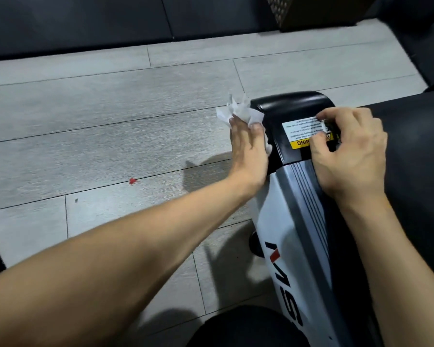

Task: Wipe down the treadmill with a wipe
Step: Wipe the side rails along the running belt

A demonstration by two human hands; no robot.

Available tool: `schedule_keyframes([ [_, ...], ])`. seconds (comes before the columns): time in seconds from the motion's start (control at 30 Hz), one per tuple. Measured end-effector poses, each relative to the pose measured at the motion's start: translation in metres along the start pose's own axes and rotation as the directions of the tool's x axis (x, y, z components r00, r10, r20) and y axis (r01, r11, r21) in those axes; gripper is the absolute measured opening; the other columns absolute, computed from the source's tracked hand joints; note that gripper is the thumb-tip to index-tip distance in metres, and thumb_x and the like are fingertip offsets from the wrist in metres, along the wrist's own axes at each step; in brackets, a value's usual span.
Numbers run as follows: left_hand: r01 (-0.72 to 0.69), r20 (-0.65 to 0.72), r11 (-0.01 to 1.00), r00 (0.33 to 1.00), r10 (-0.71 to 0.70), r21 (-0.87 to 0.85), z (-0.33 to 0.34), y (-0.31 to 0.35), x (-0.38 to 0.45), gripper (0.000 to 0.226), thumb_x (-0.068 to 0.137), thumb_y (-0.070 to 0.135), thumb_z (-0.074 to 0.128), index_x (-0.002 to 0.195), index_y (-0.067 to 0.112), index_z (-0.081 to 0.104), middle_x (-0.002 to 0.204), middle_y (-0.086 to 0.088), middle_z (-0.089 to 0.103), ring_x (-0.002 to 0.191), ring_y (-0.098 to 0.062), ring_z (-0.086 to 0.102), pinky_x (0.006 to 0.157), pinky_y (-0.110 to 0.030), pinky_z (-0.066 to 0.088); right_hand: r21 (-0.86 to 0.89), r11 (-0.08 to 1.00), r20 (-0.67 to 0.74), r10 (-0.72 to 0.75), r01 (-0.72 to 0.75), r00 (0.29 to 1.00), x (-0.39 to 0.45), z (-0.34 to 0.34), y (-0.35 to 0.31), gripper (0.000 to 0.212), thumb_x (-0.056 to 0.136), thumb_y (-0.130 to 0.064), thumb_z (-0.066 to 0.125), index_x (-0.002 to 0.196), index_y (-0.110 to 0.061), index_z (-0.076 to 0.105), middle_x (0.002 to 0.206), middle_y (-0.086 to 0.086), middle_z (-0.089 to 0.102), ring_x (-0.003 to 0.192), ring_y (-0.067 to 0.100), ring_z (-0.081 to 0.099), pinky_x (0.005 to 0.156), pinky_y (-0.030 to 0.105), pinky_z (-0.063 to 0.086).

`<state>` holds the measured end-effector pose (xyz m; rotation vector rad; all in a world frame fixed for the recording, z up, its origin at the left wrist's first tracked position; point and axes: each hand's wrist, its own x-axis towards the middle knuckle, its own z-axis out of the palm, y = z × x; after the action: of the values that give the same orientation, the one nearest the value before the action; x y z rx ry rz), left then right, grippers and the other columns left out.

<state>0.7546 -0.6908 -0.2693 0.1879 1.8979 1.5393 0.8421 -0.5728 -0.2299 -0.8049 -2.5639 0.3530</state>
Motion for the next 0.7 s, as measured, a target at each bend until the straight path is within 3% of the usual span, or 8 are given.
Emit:
schedule_keyframes([
  [0.07, -0.025, 0.001, 0.997, 1.0, 0.025, 0.079, 0.006, -0.011, -0.014, 0.064, 0.109, 0.051, 0.011, 0.161, 0.027, -0.017, 0.168, 0.01, -0.021, 0.154, -0.006, -0.016, 0.125, -0.031, -0.01, -0.004, 1.0, 0.003, 0.005, -0.005, 1.0, 0.0, -0.001, 0.0, 0.029, 0.089, -0.027, 0.053, 0.116, -0.021, 0.064, 0.115, 0.005, 0.059, 0.1, 0.029, 0.05, 0.092, 0.039, 0.035],
  [0.23, 0.074, 0.022, 0.995, 0.997, -0.075, 0.065, 0.022, -0.027, -0.048, 0.064, 0.108, 0.053, 0.01, 0.161, 0.03, -0.017, 0.168, 0.011, -0.021, 0.155, -0.009, -0.012, 0.118, -0.027, -0.009, -0.009, 1.0, -0.011, -0.002, 0.002, 1.0, -0.001, 0.0, 0.001, 0.031, 0.09, -0.028, 0.053, 0.116, -0.019, 0.066, 0.107, 0.006, 0.06, 0.101, 0.029, 0.051, 0.092, 0.043, 0.038],
  [0.3, 0.198, 0.01, 0.98, 0.98, -0.198, 0.007, 0.023, -0.031, -0.035, 0.063, 0.109, 0.051, 0.01, 0.164, 0.025, -0.008, 0.172, 0.004, -0.008, 0.158, -0.018, 0.0, 0.124, -0.034, -0.002, 0.001, 1.0, -0.027, -0.005, 0.005, 1.0, -0.002, 0.0, 0.001, 0.03, 0.09, -0.027, 0.053, 0.115, -0.019, 0.067, 0.105, 0.006, 0.06, 0.099, 0.03, 0.051, 0.091, 0.043, 0.039],
  [0.37, 0.35, -0.015, 0.93, 0.935, -0.354, -0.108, 0.021, -0.034, -0.013, 0.062, 0.11, 0.05, 0.013, 0.164, 0.02, 0.012, 0.17, -0.007, 0.021, 0.155, -0.03, 0.023, 0.127, -0.046, 0.012, 0.0, 1.0, -0.041, -0.003, 0.003, 0.999, -0.002, 0.001, 0.002, 0.029, 0.09, -0.027, 0.053, 0.114, -0.019, 0.068, 0.103, 0.006, 0.059, 0.098, 0.029, 0.051, 0.091, 0.043, 0.038],
  [0.47, 0.452, -0.005, 0.848, 0.882, -0.472, -0.276, 0.01, -0.04, 0.008, 0.055, 0.11, 0.044, 0.025, 0.151, 0.013, 0.045, 0.143, -0.015, 0.059, 0.132, -0.033, 0.055, 0.115, -0.047, 0.04, 0.01, 1.0, -0.04, 0.01, -0.009, 0.999, 0.0, 0.002, 0.001, 0.028, 0.089, -0.027, 0.052, 0.112, -0.021, 0.068, 0.104, 0.003, 0.06, 0.1, 0.026, 0.051, 0.091, 0.04, 0.036],
  [0.53, 0.449, -0.019, 0.854, 0.883, -0.47, -0.263, 0.003, -0.034, 0.011, 0.047, 0.106, 0.033, 0.033, 0.137, 0.009, 0.058, 0.123, -0.014, 0.07, 0.112, -0.031, 0.066, 0.09, -0.036, 0.054, 0.002, 1.0, -0.037, 0.021, -0.021, 0.999, 0.001, 0.001, 0.002, 0.03, 0.088, -0.028, 0.051, 0.112, -0.022, 0.068, 0.106, 0.003, 0.06, 0.102, 0.026, 0.051, 0.093, 0.039, 0.036],
  [0.6, 0.401, -0.053, 0.888, 0.905, -0.422, -0.225, 0.0, -0.027, 0.008, 0.04, 0.105, 0.027, 0.039, 0.132, 0.007, 0.062, 0.115, -0.011, 0.071, 0.094, -0.025, 0.065, 0.072, -0.029, 0.049, 0.006, 1.0, -0.034, 0.029, -0.029, 0.999, 0.001, 0.001, 0.003, 0.032, 0.087, -0.03, 0.049, 0.111, -0.022, 0.068, 0.106, 0.003, 0.061, 0.103, 0.026, 0.052, 0.095, 0.04, 0.038],
  [0.7, 0.257, -0.108, 0.943, 0.953, -0.284, -0.213, -0.014, -0.017, -0.001, 0.032, 0.106, 0.02, 0.046, 0.13, 0.009, 0.065, 0.124, -0.009, 0.069, 0.101, -0.019, 0.06, 0.098, -0.033, 0.049, 0.027, 0.999, -0.056, 0.043, -0.042, 0.997, 0.001, 0.002, 0.001, 0.032, 0.086, -0.031, 0.049, 0.108, -0.021, 0.07, 0.104, 0.004, 0.064, 0.102, 0.027, 0.055, 0.093, 0.042, 0.041],
])
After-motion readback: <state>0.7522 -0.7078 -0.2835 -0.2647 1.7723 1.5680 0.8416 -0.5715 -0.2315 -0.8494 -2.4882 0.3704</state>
